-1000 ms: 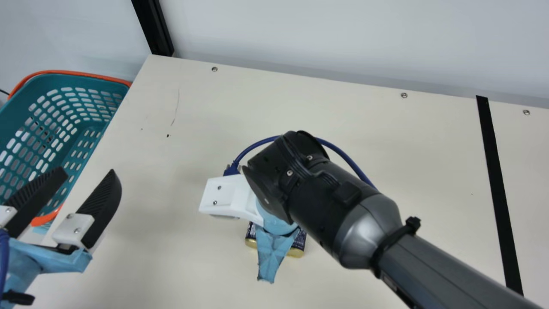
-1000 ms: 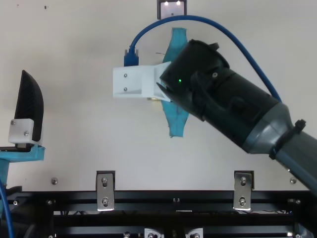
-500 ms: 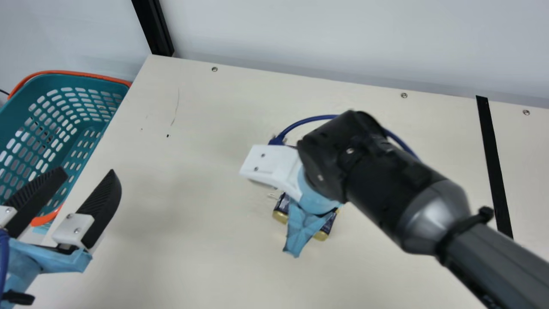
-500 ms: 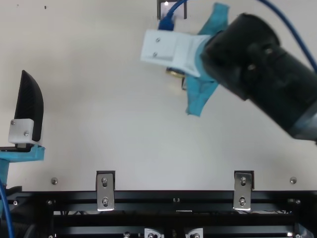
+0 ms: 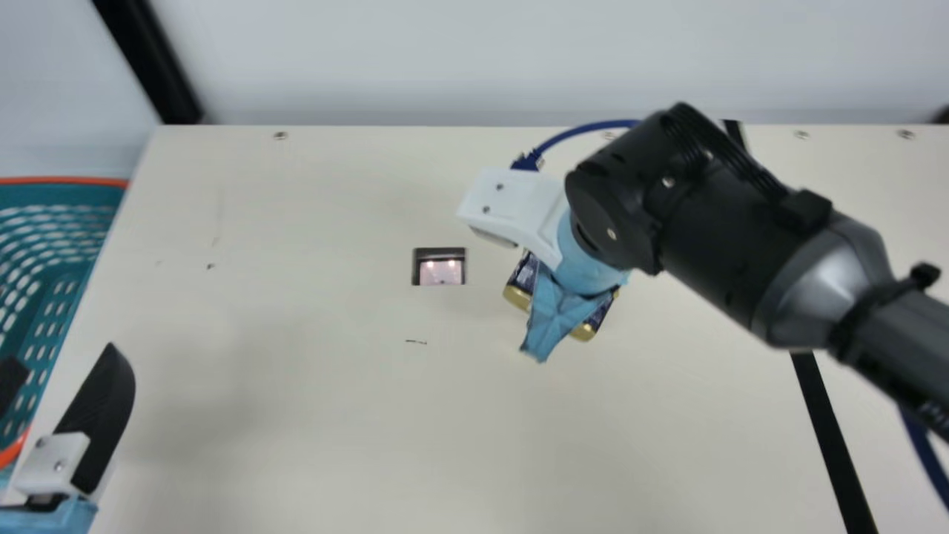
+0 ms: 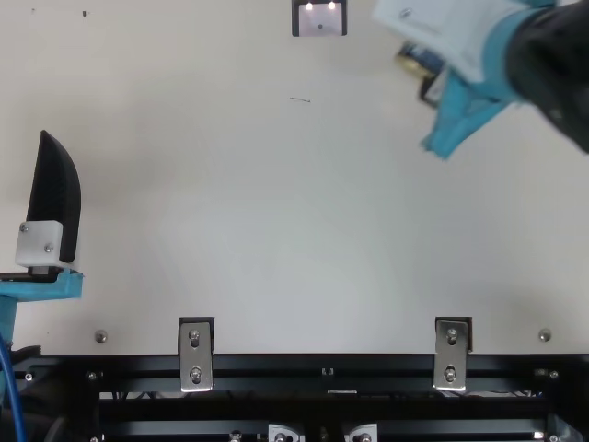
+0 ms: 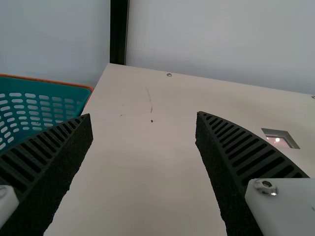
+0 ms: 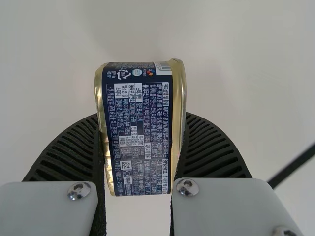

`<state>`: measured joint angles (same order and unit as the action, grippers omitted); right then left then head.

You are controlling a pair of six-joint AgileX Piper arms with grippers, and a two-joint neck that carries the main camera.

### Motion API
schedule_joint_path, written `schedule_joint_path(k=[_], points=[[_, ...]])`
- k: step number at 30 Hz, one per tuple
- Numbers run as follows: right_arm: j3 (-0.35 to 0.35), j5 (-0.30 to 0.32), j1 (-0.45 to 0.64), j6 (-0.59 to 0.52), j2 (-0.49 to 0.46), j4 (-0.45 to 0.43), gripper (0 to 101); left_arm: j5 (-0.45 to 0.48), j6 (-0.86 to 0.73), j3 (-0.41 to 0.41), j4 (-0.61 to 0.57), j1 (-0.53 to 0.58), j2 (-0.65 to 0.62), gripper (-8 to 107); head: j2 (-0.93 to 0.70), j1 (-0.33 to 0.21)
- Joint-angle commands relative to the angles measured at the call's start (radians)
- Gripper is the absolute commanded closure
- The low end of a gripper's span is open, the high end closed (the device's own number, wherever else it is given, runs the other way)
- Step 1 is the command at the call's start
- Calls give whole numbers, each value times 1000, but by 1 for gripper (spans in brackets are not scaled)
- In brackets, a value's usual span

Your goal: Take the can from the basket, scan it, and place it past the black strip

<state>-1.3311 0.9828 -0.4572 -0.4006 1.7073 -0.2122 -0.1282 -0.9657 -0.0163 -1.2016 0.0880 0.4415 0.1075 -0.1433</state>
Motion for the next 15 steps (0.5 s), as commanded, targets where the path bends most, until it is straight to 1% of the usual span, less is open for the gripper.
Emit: schedule_joint_path(k=[1, 7, 15], points=[[11, -5, 45, 13, -15, -15, 101, 0, 0, 0, 0, 0, 0, 9, 44, -5], [39, -12, 153, 28, -55, -45, 101, 0, 0, 0, 0, 0, 0, 9, 185, -9], [62, -21, 306, 23, -90, -56, 101, 0, 0, 0, 0, 0, 0, 9, 351, -8]])
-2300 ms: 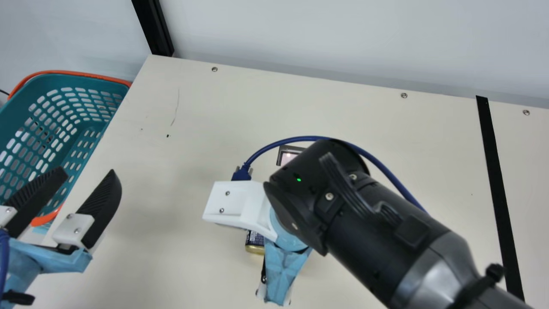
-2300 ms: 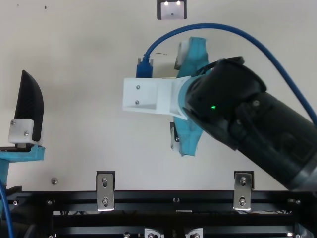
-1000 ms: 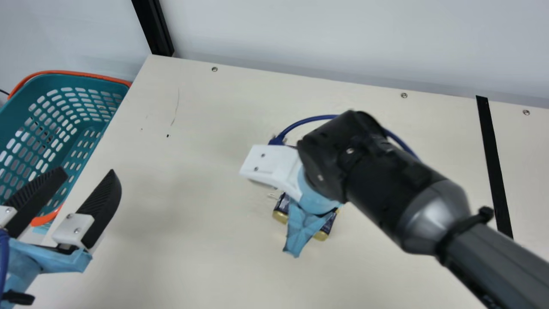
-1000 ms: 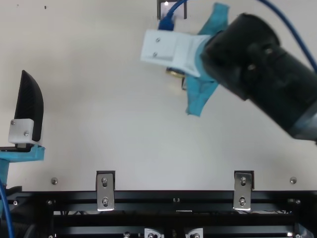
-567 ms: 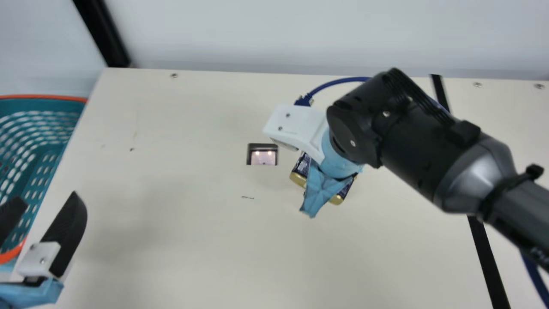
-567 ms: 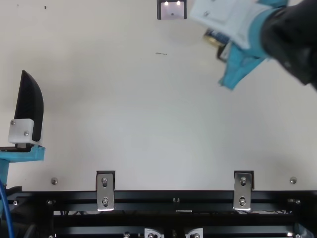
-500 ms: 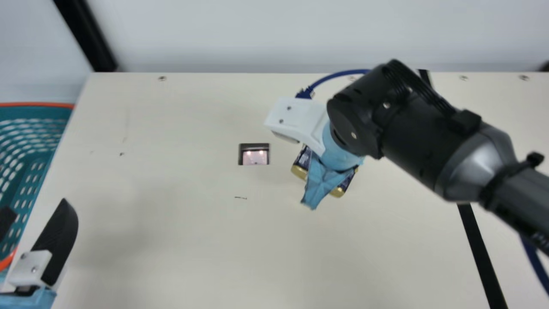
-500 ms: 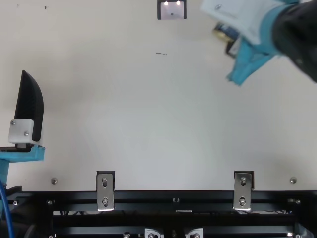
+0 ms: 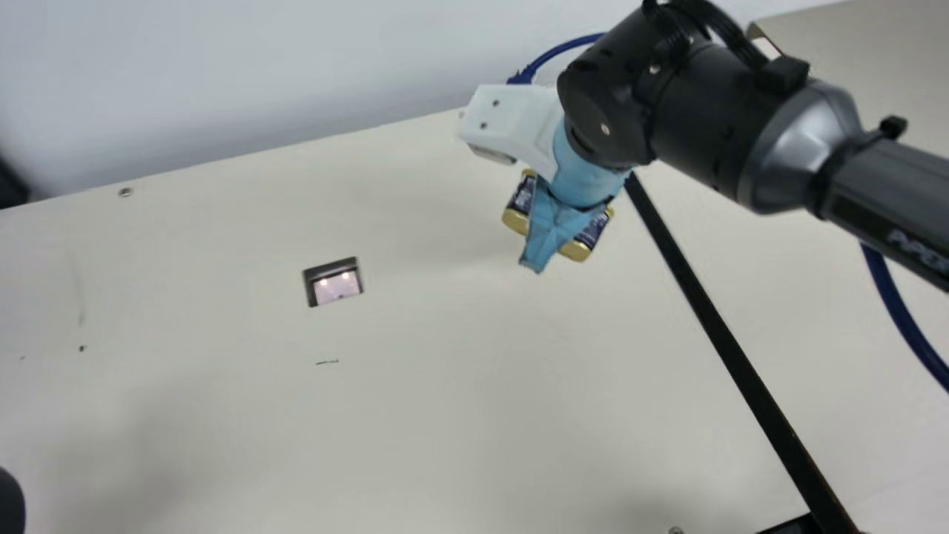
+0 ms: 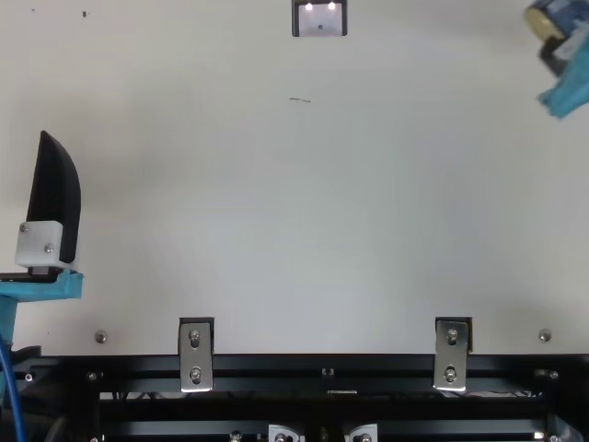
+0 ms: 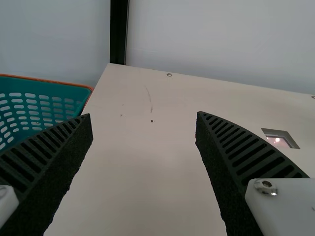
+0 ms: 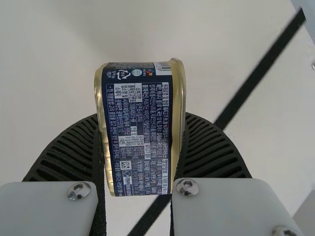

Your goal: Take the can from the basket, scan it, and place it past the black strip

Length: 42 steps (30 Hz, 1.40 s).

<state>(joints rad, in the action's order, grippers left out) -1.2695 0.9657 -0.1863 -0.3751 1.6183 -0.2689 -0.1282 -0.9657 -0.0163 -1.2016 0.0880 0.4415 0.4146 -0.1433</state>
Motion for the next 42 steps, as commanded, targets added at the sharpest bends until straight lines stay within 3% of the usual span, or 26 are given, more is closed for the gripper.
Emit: schedule_joint_path(k=[1, 5, 17, 32, 42], points=[[1, -6, 54, -6, -4, 1, 101, 0, 0, 0, 0, 0, 0, 9, 65, -9], [4, -17, 135, -26, -10, 6, 101, 0, 0, 0, 0, 0, 0, 9, 143, -9], [-37, -54, 348, -85, 23, -17, 101, 0, 0, 0, 0, 0, 0, 9, 143, -9], [-183, -89, 543, -165, 190, 28, 101, 0, 0, 0, 0, 0, 0, 9, 143, -9], [-191, -83, 619, -179, 276, 89, 101, 0, 0, 0, 0, 0, 0, 9, 143, -9]])
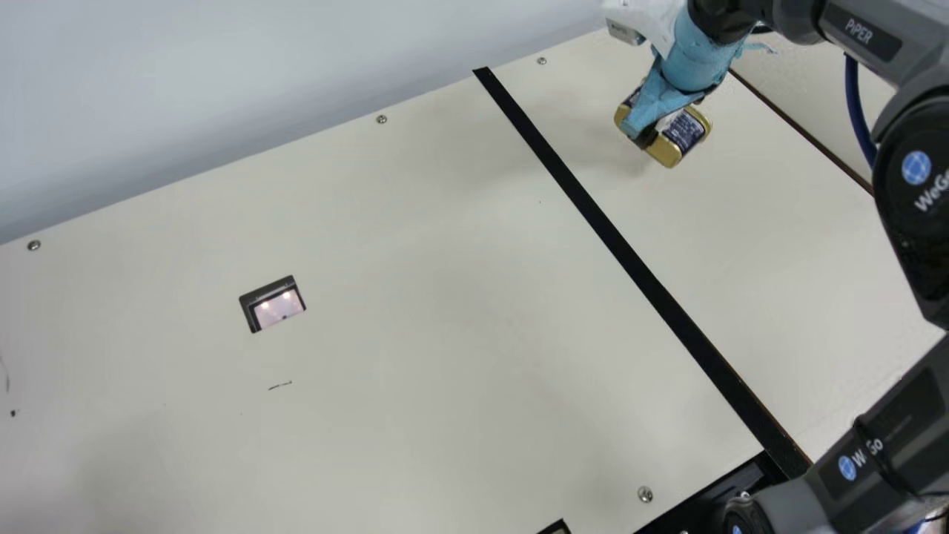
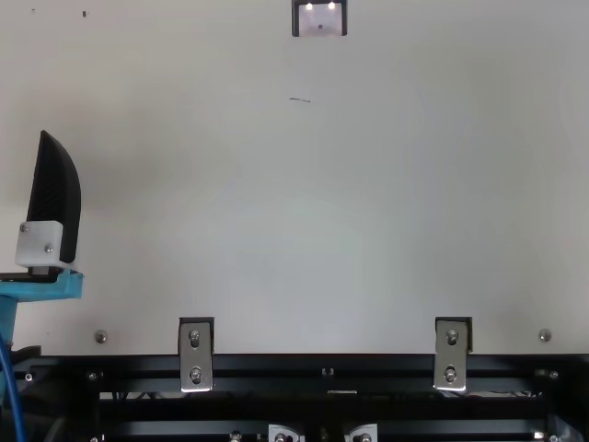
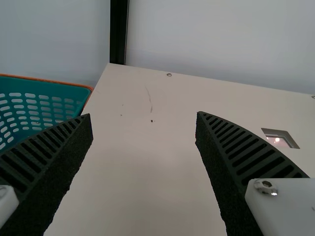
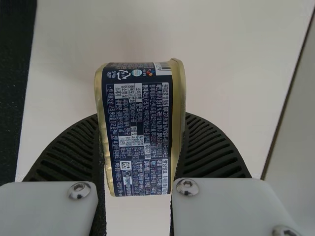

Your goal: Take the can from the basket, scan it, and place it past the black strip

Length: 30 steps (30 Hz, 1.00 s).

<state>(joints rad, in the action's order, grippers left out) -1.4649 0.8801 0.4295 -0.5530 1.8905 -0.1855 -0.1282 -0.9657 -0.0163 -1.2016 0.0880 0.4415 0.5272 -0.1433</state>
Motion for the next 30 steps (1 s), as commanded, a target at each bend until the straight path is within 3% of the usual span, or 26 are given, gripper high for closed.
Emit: schedule_joint_path(k=[1, 16, 17, 30], points=[[7, 3, 8, -2, 9, 12, 101, 0, 0, 0, 0, 0, 0, 9, 30, -9], [64, -18, 42, 2, 35, 67, 99, 0, 0, 0, 0, 0, 0, 9, 30, -9], [67, -20, 42, 3, 34, 68, 0, 0, 0, 0, 0, 0, 0, 9, 30, -9], [69, -48, 45, -11, -9, 125, 0, 0, 0, 0, 0, 0, 0, 9, 30, -9]])
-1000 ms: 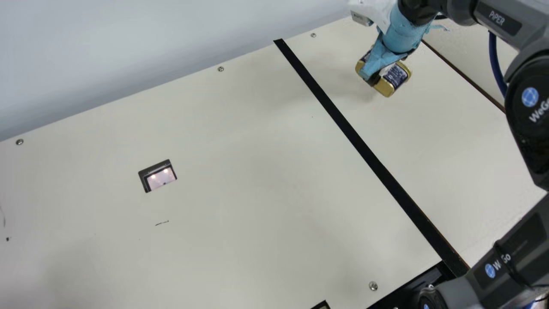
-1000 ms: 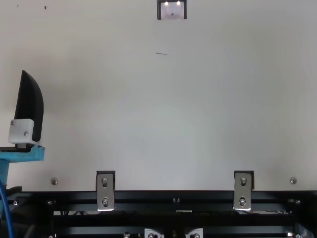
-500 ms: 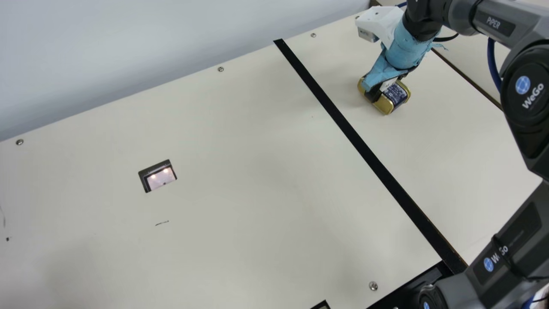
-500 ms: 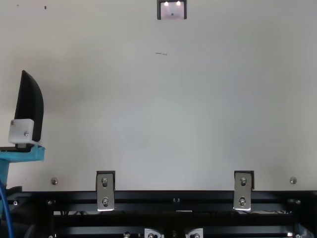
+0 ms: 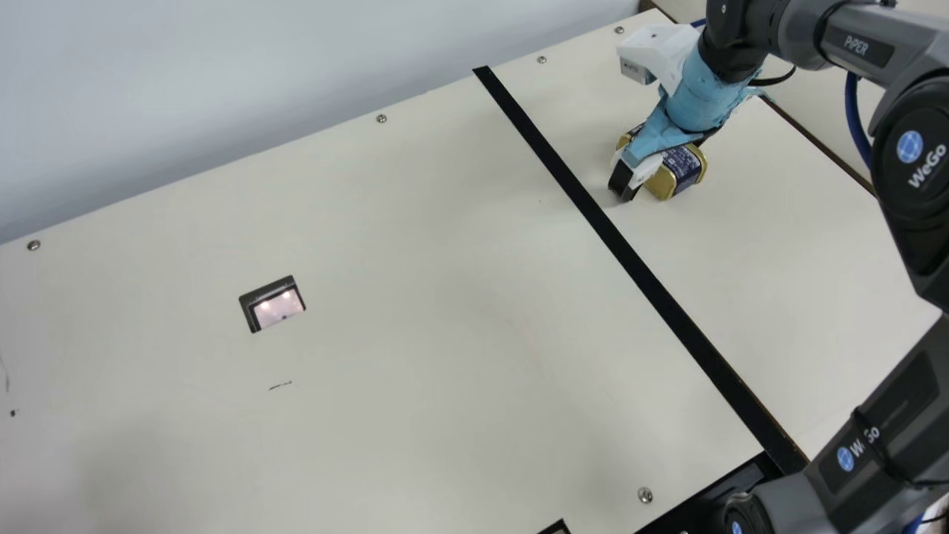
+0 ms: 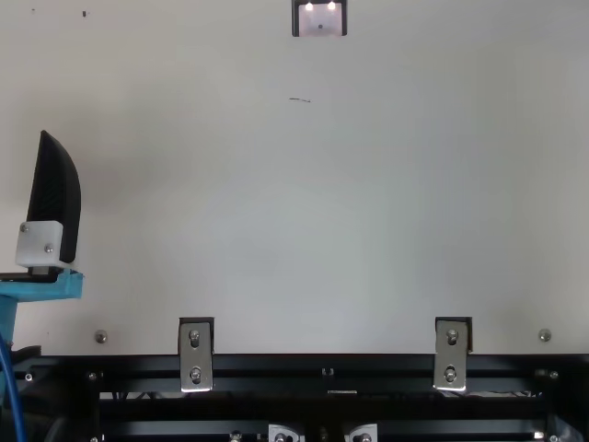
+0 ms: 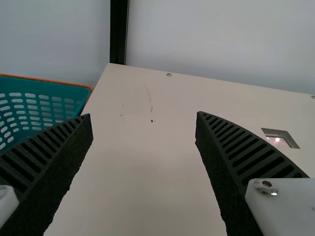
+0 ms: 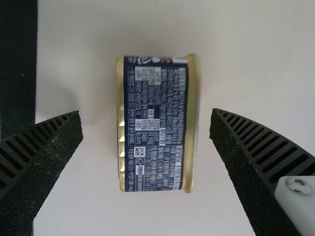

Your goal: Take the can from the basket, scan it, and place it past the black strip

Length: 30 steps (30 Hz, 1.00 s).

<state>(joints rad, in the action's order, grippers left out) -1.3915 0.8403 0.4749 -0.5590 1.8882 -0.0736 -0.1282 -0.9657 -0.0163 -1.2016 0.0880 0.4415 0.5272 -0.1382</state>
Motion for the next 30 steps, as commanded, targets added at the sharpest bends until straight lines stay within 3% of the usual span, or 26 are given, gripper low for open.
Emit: schedule_joint_path(k=[1, 10, 22, 30], points=[[-8, -13, -3, -10, -16, 27, 0, 0, 0, 0, 0, 0, 0, 9, 30, -14], [-37, -74, -65, -71, -95, 184, 0, 0, 0, 0, 0, 0, 0, 9, 30, -14], [-5, -149, -203, -142, -164, 396, 0, 0, 0, 0, 0, 0, 0, 9, 20, -14], [26, -197, -292, -157, -200, 485, 0, 0, 0, 0, 0, 0, 0, 9, -166, -36]])
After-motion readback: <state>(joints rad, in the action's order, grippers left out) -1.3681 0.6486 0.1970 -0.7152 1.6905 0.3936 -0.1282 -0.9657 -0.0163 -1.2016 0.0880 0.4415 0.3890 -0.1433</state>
